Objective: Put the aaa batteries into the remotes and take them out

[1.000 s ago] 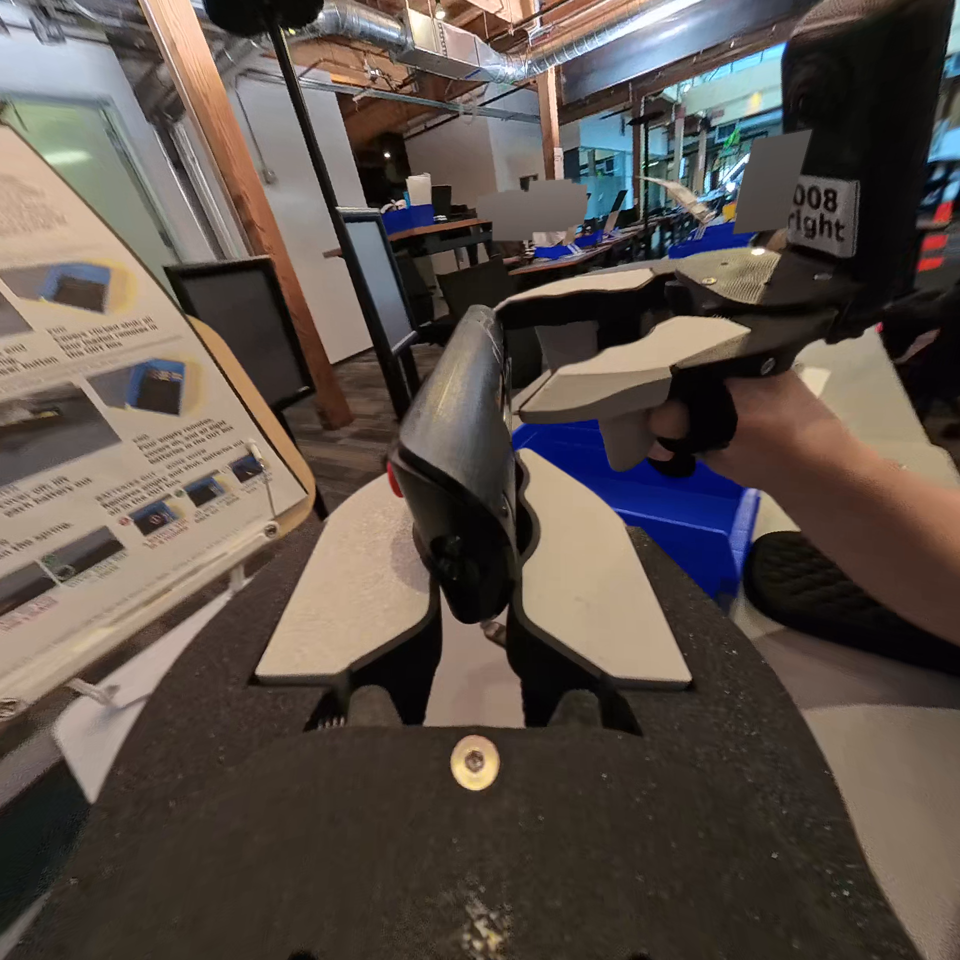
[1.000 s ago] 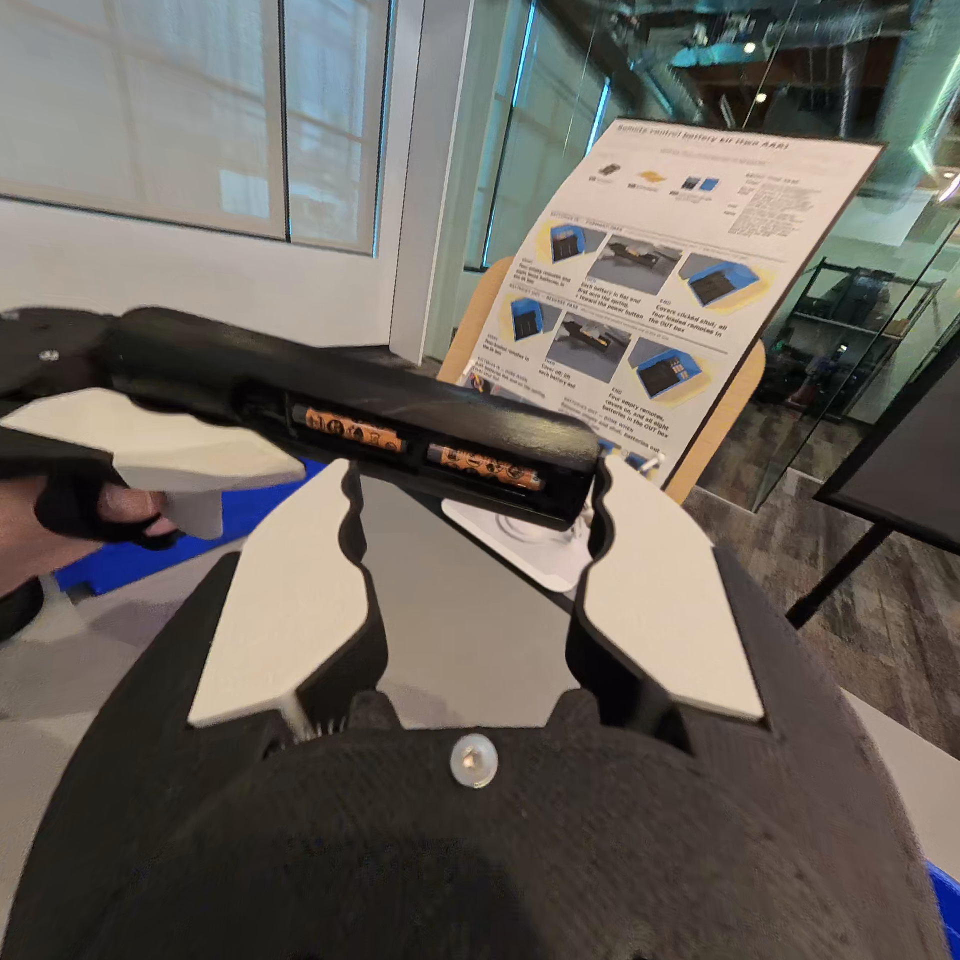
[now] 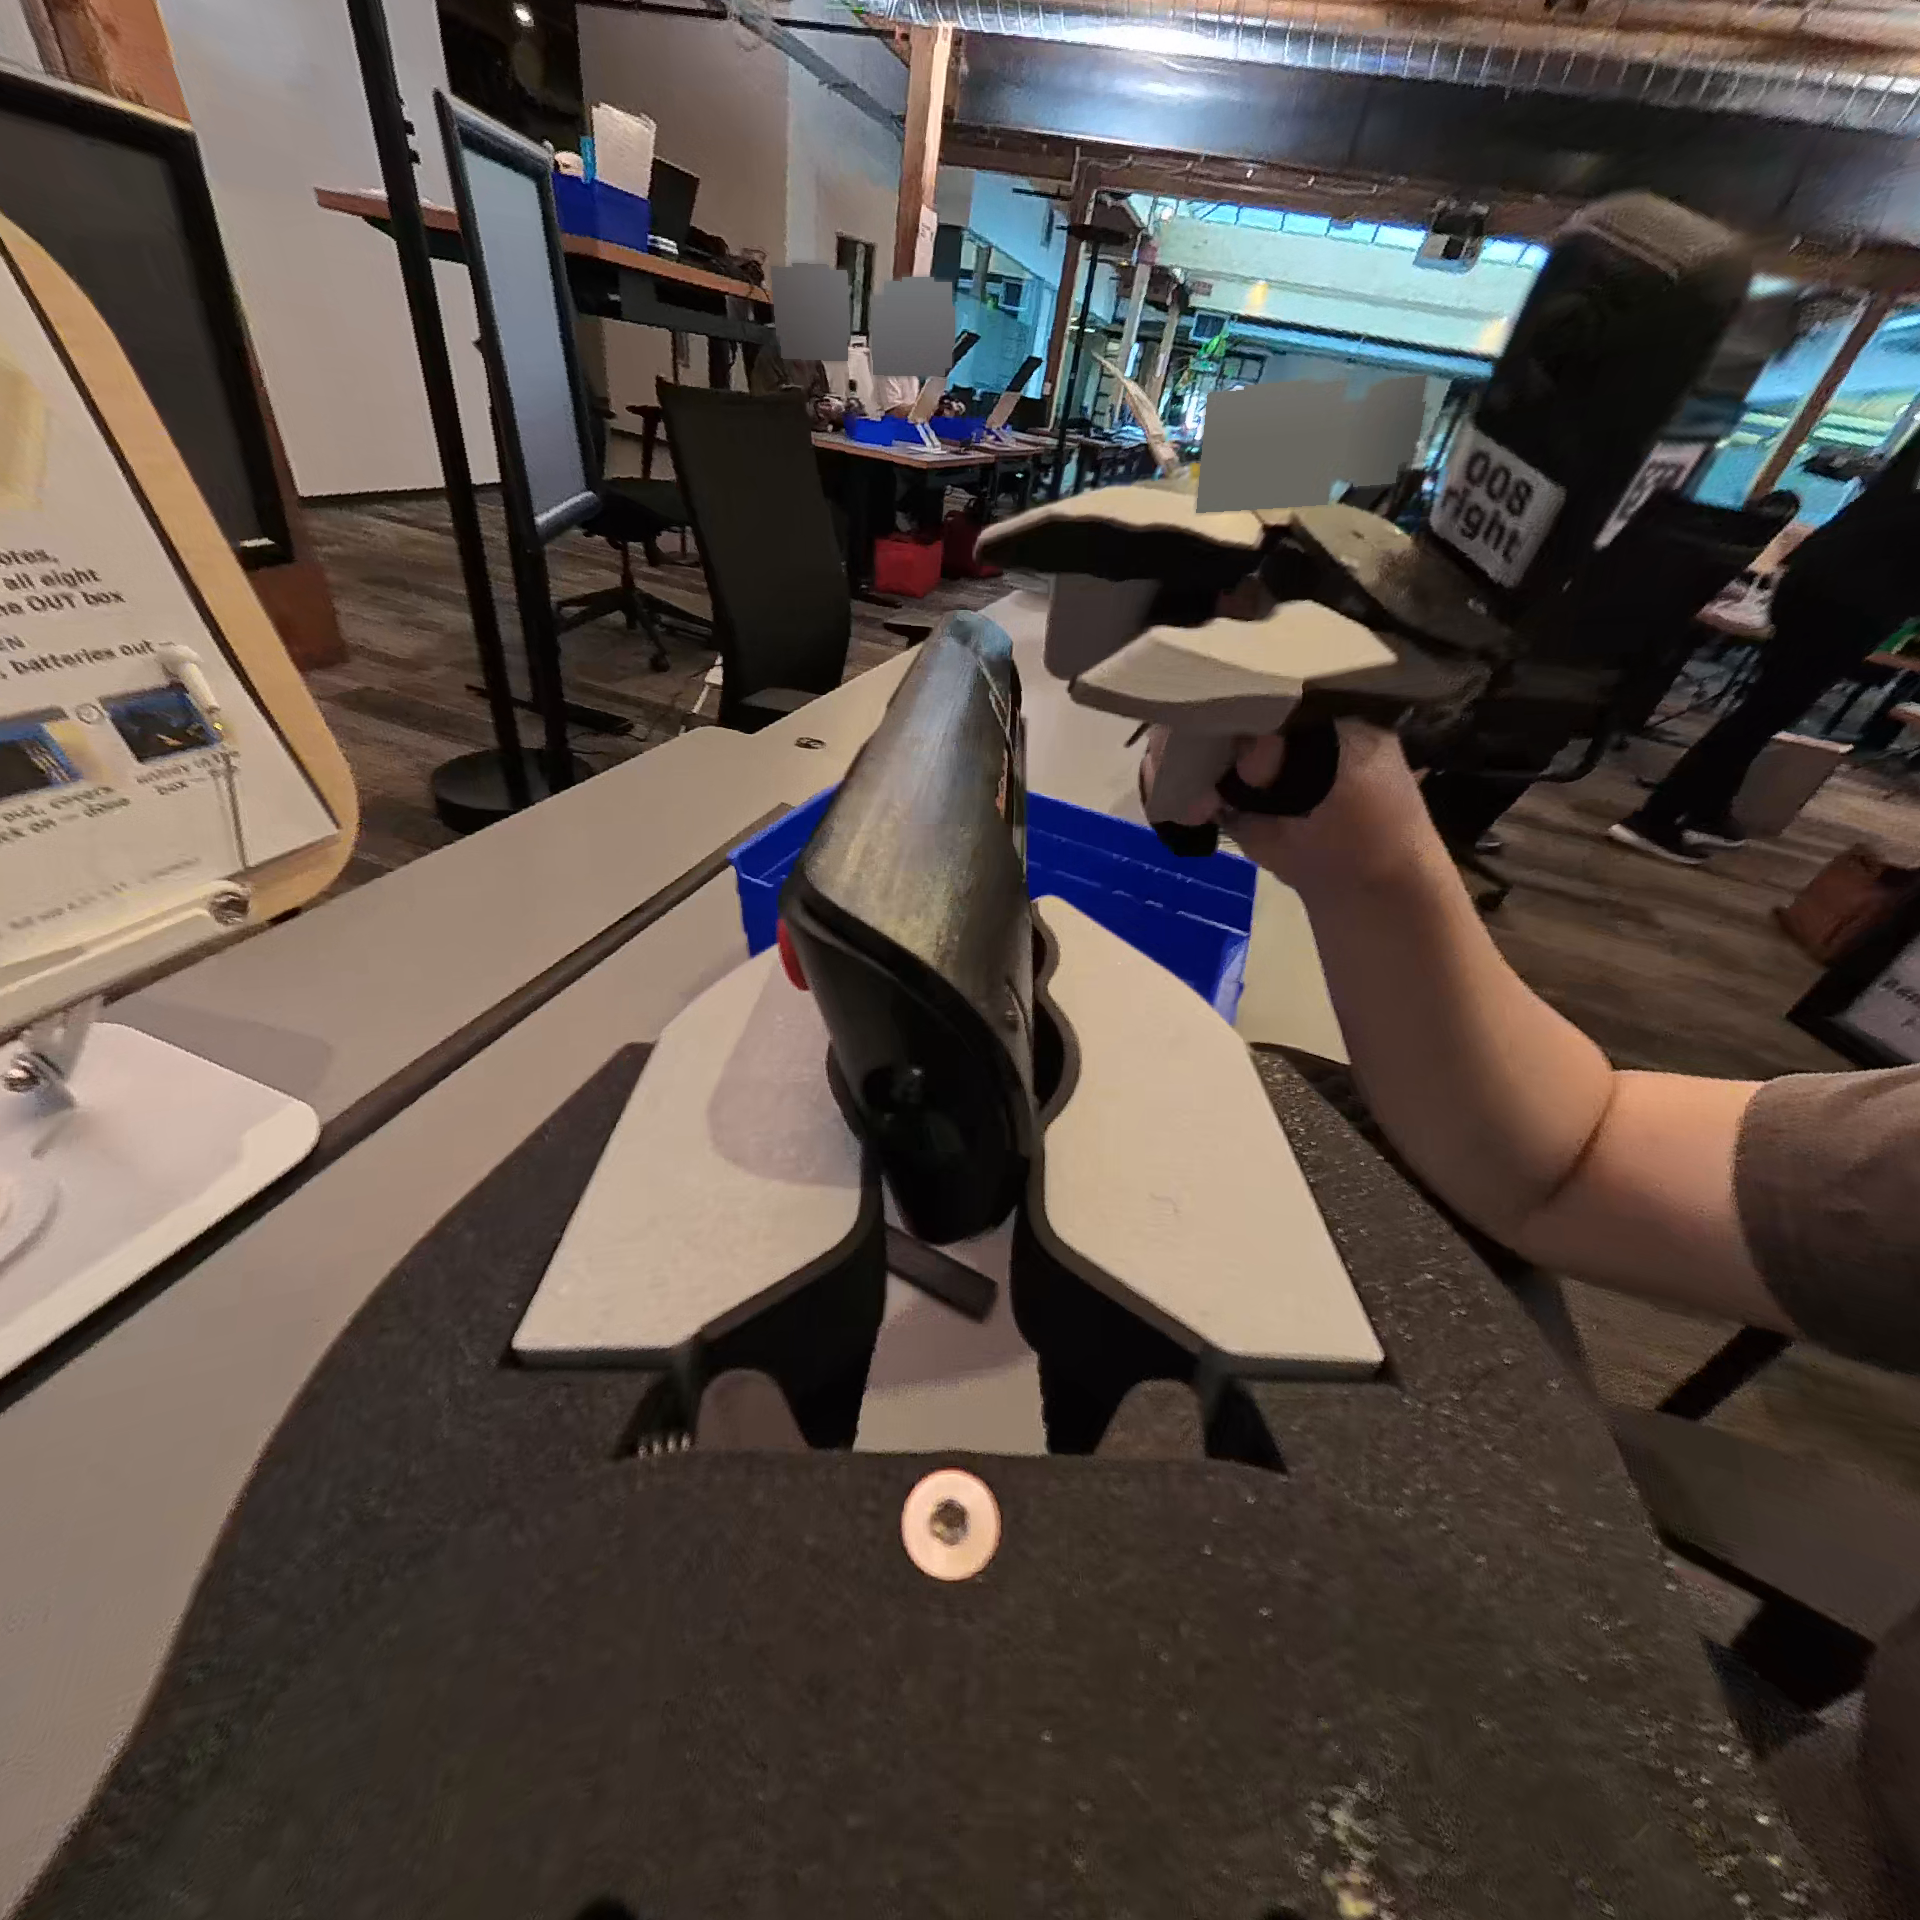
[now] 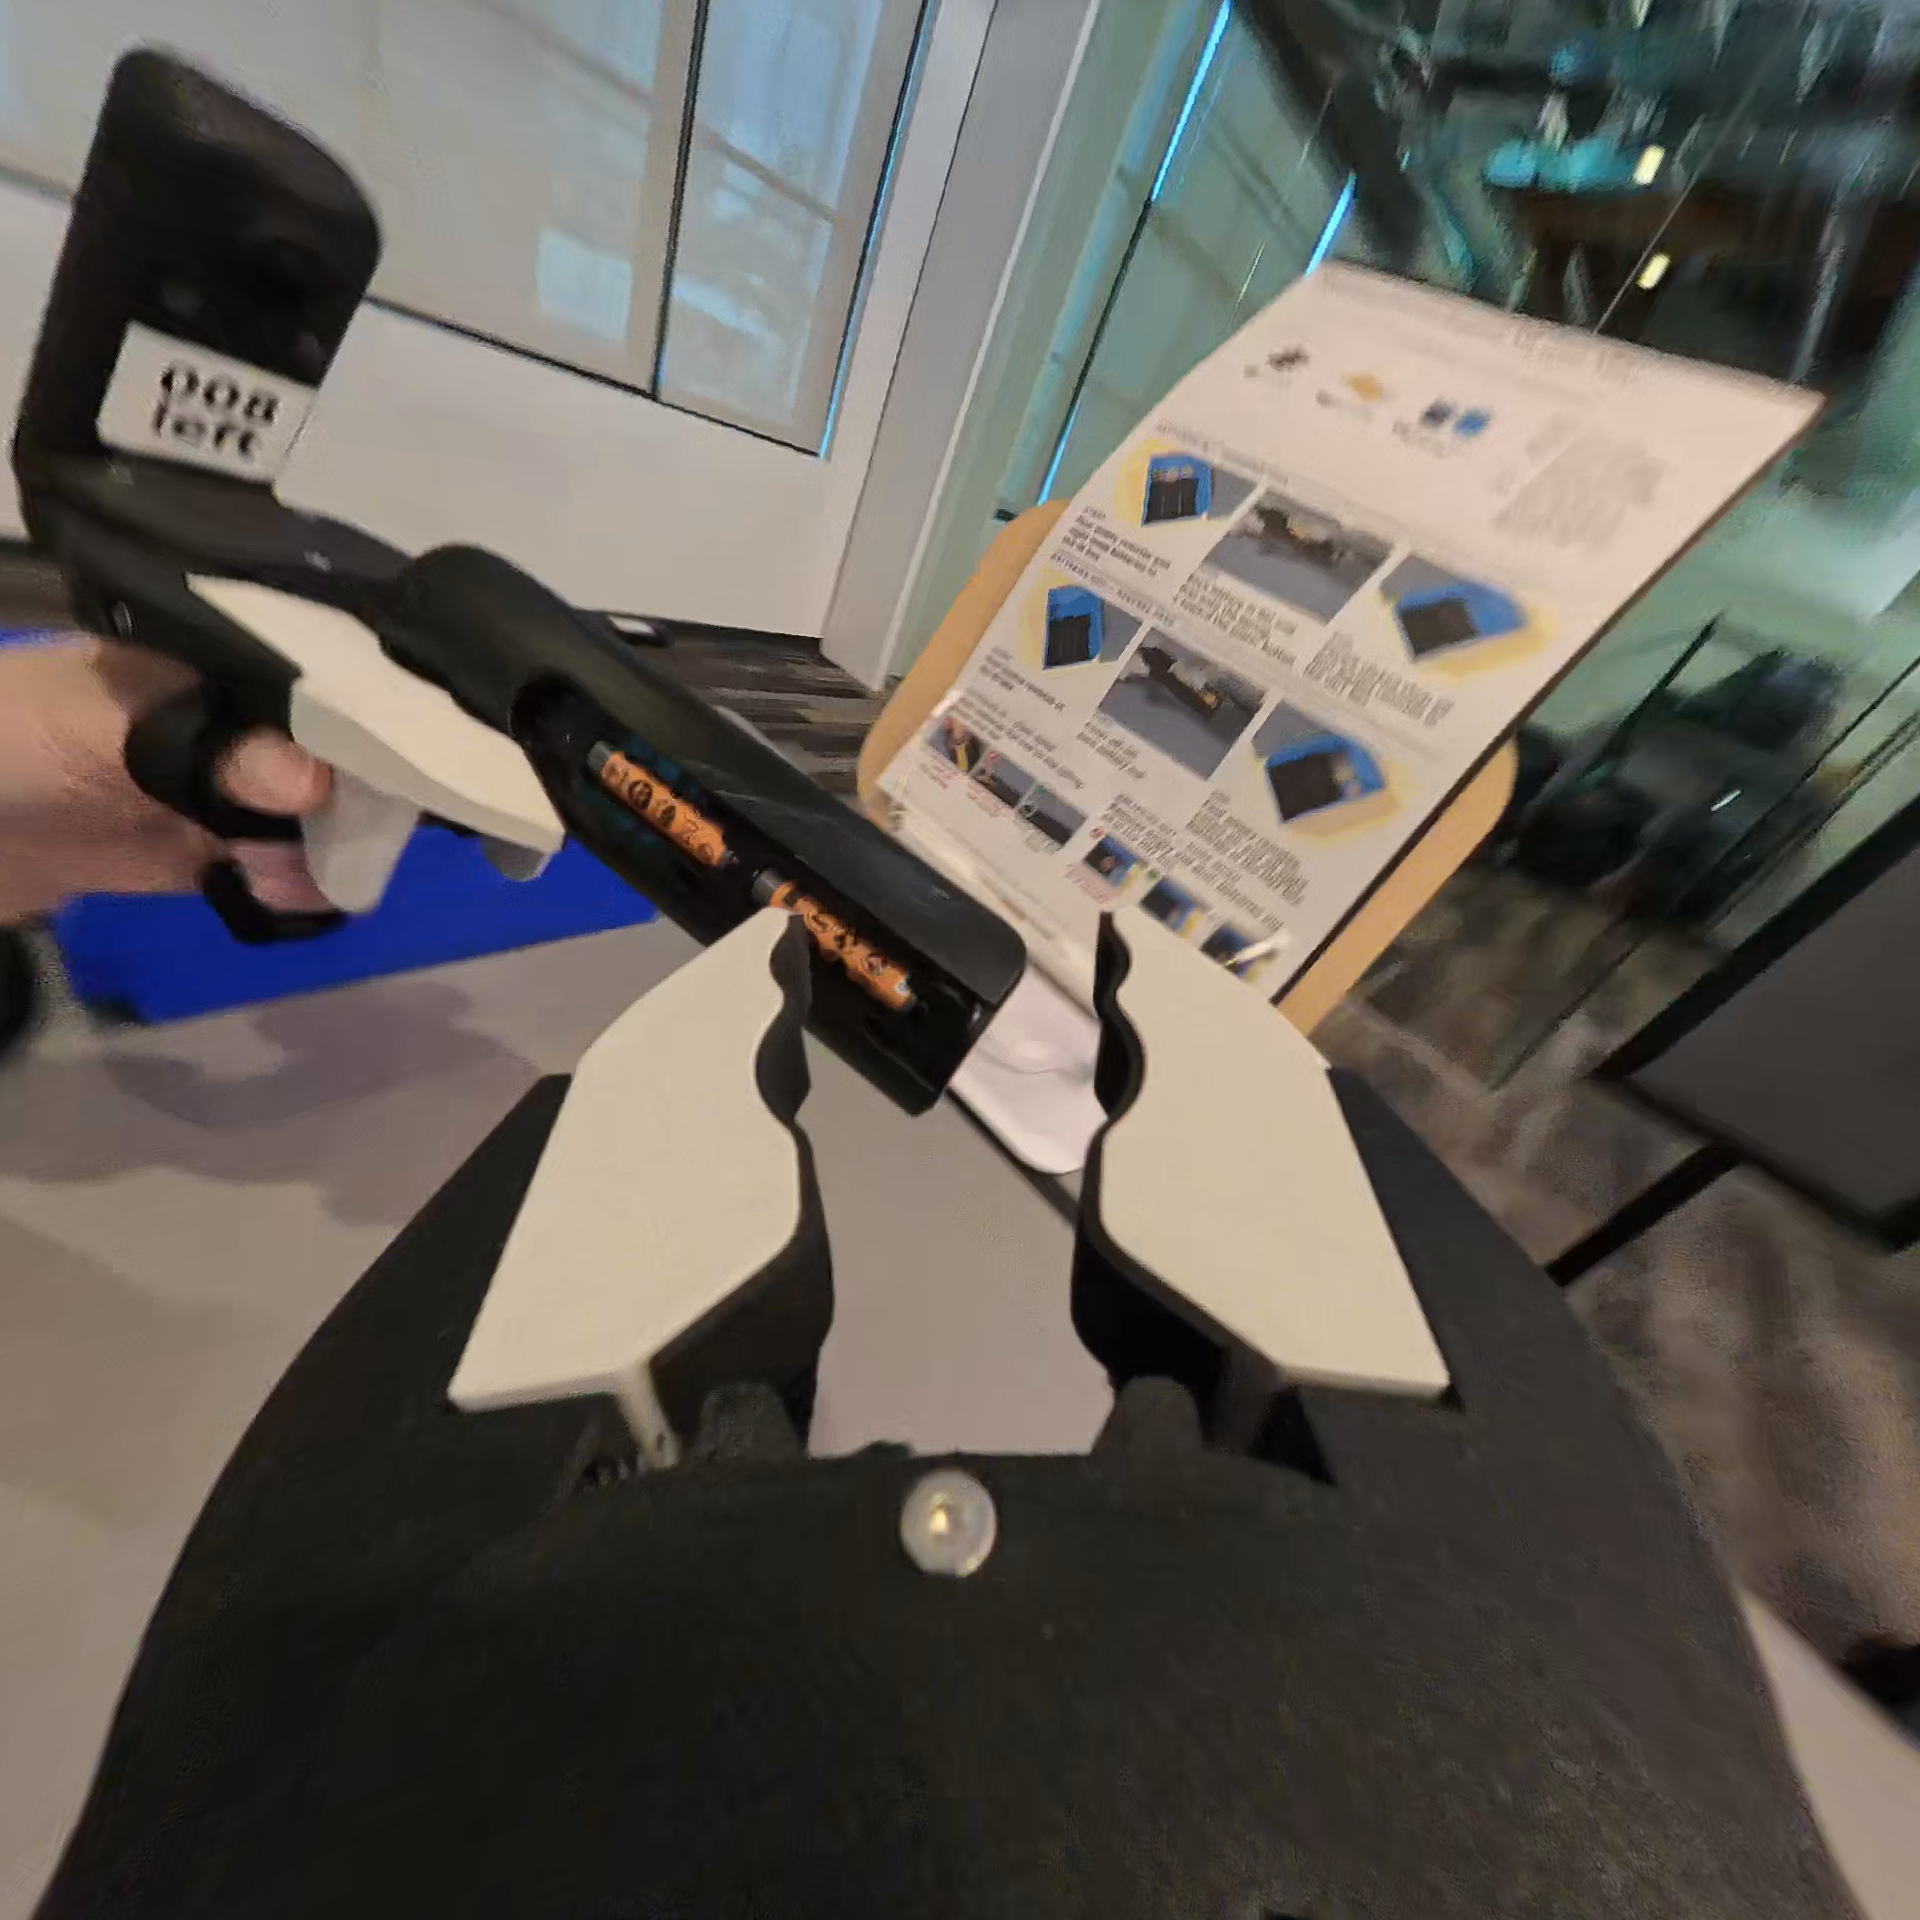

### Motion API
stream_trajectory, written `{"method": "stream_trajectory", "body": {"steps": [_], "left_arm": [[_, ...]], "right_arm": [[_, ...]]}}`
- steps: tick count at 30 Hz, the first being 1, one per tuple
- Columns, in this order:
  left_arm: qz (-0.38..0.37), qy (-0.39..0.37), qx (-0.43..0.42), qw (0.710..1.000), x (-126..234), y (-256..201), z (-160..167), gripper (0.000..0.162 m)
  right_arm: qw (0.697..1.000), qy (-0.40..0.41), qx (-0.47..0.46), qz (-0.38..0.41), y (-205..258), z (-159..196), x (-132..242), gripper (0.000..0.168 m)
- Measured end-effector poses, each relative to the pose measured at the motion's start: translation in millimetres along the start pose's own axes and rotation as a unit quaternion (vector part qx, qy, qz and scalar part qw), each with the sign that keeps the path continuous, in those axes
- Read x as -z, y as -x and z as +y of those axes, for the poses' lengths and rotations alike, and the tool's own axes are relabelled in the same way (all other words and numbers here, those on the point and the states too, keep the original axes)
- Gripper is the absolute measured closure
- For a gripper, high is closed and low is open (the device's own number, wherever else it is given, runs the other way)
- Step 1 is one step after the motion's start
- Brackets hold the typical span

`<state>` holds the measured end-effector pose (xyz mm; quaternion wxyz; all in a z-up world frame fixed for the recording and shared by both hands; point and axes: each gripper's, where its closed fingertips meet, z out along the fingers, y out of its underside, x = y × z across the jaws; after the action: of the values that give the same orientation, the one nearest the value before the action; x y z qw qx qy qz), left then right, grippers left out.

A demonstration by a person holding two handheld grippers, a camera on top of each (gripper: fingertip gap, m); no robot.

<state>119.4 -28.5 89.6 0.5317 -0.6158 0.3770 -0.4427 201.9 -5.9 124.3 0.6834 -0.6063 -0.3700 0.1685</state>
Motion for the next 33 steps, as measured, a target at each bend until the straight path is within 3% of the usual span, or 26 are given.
{"method": "stream_trajectory", "body": {"steps": [6, 19, 33], "left_arm": [[-0.026, 0.007, -0.060, 0.998, 0.8, -5.0, -3.1, 0.138], [-0.058, 0.019, -0.126, 0.990, -1.3, -9.8, -2.6, 0.138], [-0.021, 0.014, -0.114, 0.993, -0.1, -19.6, -5.0, 0.138]], "right_arm": [[0.983, 0.002, -0.176, -0.044, -1.7, 7.4, -3.5, 0.110], [0.988, 0.039, -0.148, -0.030, 15.9, 15.1, -14.0, 0.108], [0.978, 0.027, -0.185, -0.093, 24.1, 8.1, -8.8, 0.113]]}}
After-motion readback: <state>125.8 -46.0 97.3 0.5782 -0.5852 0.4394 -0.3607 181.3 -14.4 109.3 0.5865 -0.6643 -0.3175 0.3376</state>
